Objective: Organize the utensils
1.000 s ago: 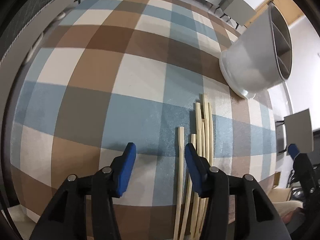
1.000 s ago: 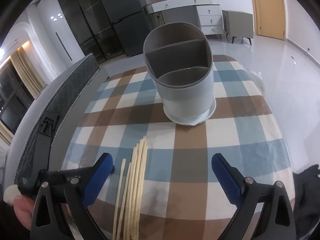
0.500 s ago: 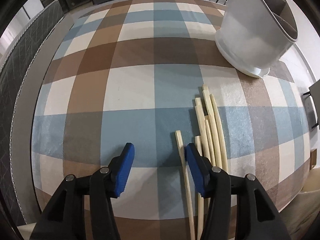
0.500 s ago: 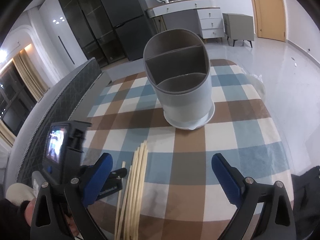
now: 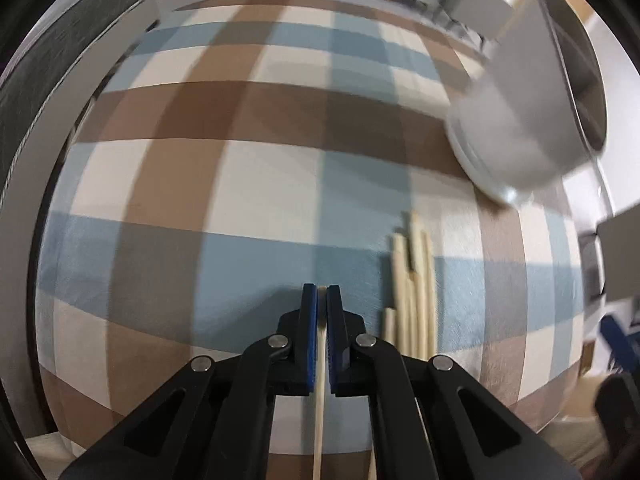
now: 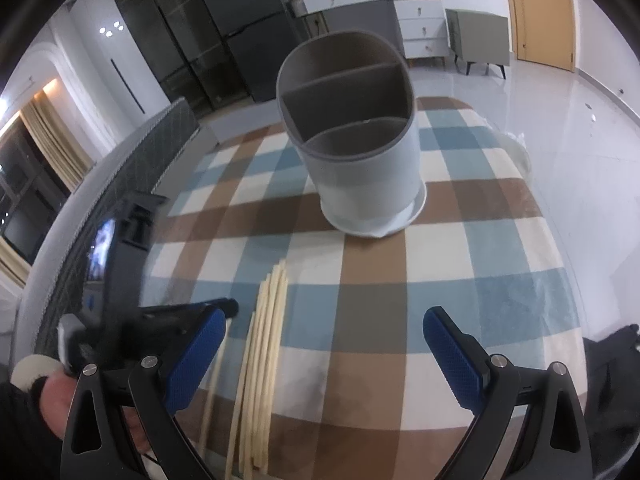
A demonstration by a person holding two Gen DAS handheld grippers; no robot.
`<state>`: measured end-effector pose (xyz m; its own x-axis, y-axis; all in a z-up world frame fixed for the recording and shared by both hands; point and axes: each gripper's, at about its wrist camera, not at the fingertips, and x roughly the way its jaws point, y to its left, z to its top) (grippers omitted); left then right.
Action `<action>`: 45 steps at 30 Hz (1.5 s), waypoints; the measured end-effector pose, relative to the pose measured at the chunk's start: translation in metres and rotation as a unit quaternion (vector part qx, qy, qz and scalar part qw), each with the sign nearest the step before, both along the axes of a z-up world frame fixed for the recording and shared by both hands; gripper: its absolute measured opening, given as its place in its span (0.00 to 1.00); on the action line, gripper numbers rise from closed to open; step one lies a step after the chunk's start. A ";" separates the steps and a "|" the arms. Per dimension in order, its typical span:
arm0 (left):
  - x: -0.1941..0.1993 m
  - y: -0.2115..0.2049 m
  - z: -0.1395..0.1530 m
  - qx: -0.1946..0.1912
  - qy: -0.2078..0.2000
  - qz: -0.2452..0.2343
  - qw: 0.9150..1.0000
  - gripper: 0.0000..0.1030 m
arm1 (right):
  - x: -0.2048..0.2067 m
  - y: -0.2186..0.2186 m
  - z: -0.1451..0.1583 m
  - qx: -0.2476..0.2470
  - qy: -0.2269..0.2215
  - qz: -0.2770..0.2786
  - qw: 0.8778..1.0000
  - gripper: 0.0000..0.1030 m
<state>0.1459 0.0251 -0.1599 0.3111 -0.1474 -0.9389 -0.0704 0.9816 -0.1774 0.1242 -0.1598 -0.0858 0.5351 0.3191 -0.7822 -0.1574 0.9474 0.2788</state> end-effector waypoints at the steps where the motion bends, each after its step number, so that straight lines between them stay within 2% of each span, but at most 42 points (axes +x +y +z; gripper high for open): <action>1: 0.000 0.007 0.002 -0.008 -0.006 0.011 1.000 0.00 | 0.003 0.005 -0.002 -0.002 0.007 0.007 1.000 0.97; 4: -0.004 0.030 0.015 -0.040 -0.030 0.041 0.998 0.00 | 0.012 0.018 -0.009 -0.003 0.027 0.027 0.999 0.95; 7: -0.007 0.045 0.025 -0.065 -0.050 0.060 0.995 0.00 | 0.026 0.035 -0.018 -0.005 0.054 0.048 0.997 0.81; 9: -0.010 0.054 0.030 -0.079 -0.054 0.070 0.993 0.00 | 0.037 0.049 -0.023 -0.007 0.073 0.069 0.995 0.66; 12: -0.021 0.062 0.035 -0.096 -0.059 0.081 0.990 0.00 | 0.052 0.073 -0.031 -0.014 0.094 0.111 0.989 0.50; 15: -0.018 0.067 0.036 -0.104 -0.061 0.091 0.989 0.00 | 0.065 0.090 -0.038 -0.043 0.106 0.127 0.985 0.38; 19: -0.018 0.083 0.033 -0.119 -0.053 0.106 0.986 0.00 | 0.077 0.101 -0.047 -0.061 0.128 0.134 0.981 0.31; 20: -0.019 0.086 0.033 -0.121 -0.053 0.109 0.985 0.00 | 0.077 0.104 -0.048 -0.067 0.130 0.137 0.980 0.26; 25: -0.021 0.097 0.033 -0.131 -0.049 0.121 0.983 0.00 | 0.074 0.119 -0.059 -0.128 0.135 0.142 0.972 0.25; 31: -0.023 0.104 0.032 -0.140 -0.044 0.131 0.980 0.00 | 0.066 0.133 -0.058 -0.189 0.106 0.140 0.966 0.25; 32: -0.024 0.104 0.033 -0.140 -0.046 0.130 0.980 0.00 | 0.064 0.135 -0.058 -0.195 0.102 0.140 0.965 0.24; 34: -0.023 0.103 0.034 -0.139 -0.048 0.128 0.981 0.00 | 0.060 0.137 -0.057 -0.208 0.088 0.138 0.964 0.15; 35: -0.024 0.104 0.035 -0.139 -0.048 0.128 0.981 0.00 | 0.059 0.138 -0.058 -0.210 0.088 0.138 0.964 0.05; 36: -0.024 0.104 0.035 -0.139 -0.048 0.129 0.981 0.00 | 0.058 0.137 -0.059 -0.209 0.088 0.135 0.965 0.02; 41: -0.024 0.103 0.035 -0.135 -0.048 0.128 0.981 0.00 | 0.055 0.137 -0.057 -0.189 0.062 0.121 0.973 0.01; 45: -0.025 0.101 0.038 -0.134 -0.050 0.124 0.982 0.00 | 0.055 0.120 -0.040 -0.139 0.043 0.098 0.985 0.00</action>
<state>0.1213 0.1260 -0.1223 0.4577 -0.2933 -0.8393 -0.2695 0.8538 -0.4454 0.1795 -0.0403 -0.1262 0.4123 0.1768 -0.8937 -0.3313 0.9429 0.0338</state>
